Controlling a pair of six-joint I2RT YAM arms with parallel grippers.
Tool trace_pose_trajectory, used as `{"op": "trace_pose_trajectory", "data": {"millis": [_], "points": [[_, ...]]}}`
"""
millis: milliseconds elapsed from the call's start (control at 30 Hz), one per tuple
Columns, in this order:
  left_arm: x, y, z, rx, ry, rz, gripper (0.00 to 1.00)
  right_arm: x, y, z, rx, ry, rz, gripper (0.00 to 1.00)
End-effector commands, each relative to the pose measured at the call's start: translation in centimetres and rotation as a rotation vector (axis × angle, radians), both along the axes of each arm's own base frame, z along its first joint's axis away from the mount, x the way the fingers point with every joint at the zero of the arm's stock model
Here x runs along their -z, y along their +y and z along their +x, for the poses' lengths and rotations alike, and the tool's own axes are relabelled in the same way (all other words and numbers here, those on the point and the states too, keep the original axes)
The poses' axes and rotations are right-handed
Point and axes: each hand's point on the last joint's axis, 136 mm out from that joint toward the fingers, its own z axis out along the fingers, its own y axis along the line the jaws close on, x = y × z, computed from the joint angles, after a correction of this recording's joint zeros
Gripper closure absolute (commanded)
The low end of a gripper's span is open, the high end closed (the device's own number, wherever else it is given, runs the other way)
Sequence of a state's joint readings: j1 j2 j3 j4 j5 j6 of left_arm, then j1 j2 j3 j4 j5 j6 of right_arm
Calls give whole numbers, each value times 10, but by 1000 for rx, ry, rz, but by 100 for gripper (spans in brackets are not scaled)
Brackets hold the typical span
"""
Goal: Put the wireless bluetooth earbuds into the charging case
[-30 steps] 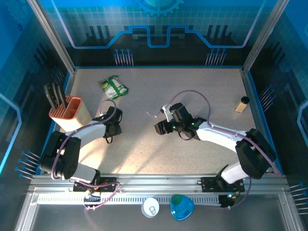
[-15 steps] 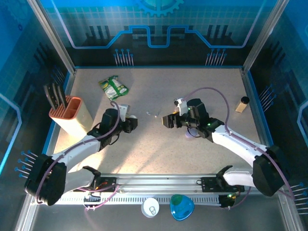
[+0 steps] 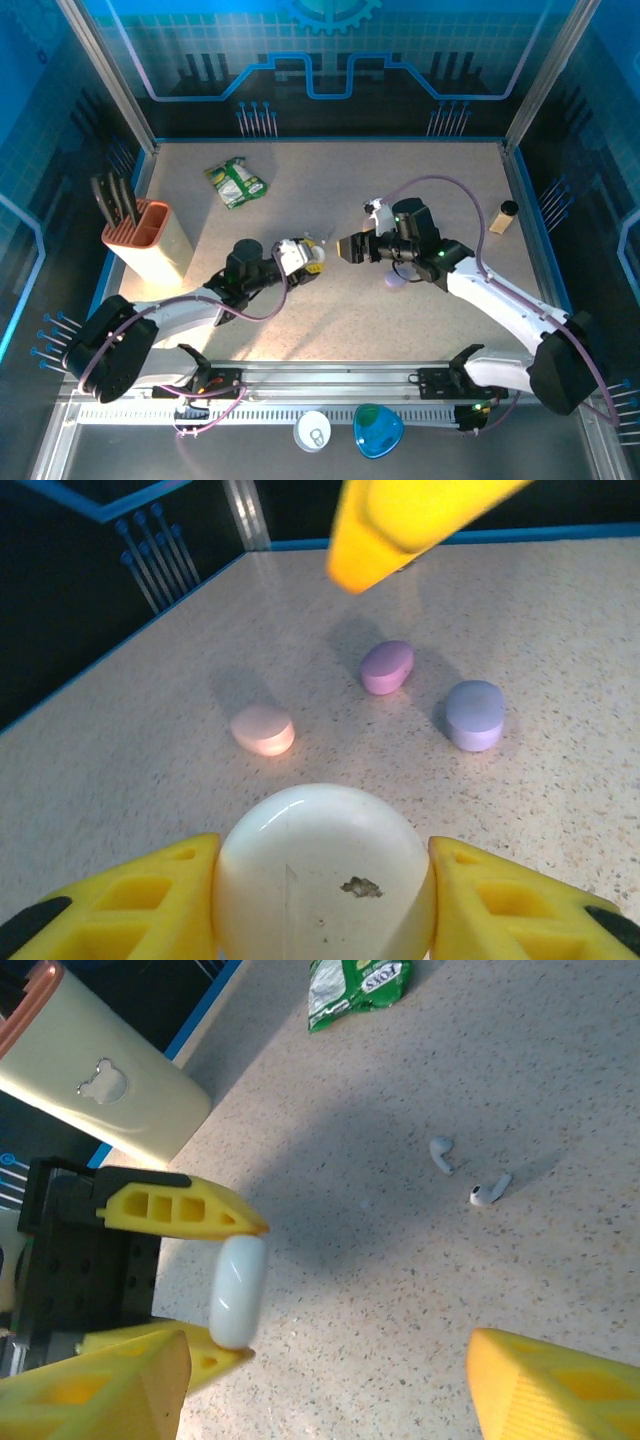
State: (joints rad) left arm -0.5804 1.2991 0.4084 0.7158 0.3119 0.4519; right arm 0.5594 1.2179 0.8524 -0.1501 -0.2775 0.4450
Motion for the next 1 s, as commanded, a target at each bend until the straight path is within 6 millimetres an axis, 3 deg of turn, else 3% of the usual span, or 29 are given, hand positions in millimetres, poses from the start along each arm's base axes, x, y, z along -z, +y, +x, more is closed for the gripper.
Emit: {"op": "trace_pose_trajectory", "data": {"millis": [0, 333, 700, 800, 867, 967], "points": [[-24, -16, 3, 60, -185, 31, 63, -8, 10, -3, -52, 55, 33, 27], [-26, -28, -2, 93, -214, 55, 62, 8, 36, -11, -148, 140, 16, 38], [-23, -30, -2, 89, -210, 69, 62, 26, 46, -16, -187, 219, -26, 60], [-22, -29, -2, 84, -206, 65, 61, 28, 45, -15, -181, 225, -32, 72], [-23, -28, -1, 72, -203, 58, 57, 26, 44, -13, -170, 208, -29, 79], [-25, -27, -1, 56, -179, 31, 42, 18, 40, -9, -157, 149, -28, 83]]}}
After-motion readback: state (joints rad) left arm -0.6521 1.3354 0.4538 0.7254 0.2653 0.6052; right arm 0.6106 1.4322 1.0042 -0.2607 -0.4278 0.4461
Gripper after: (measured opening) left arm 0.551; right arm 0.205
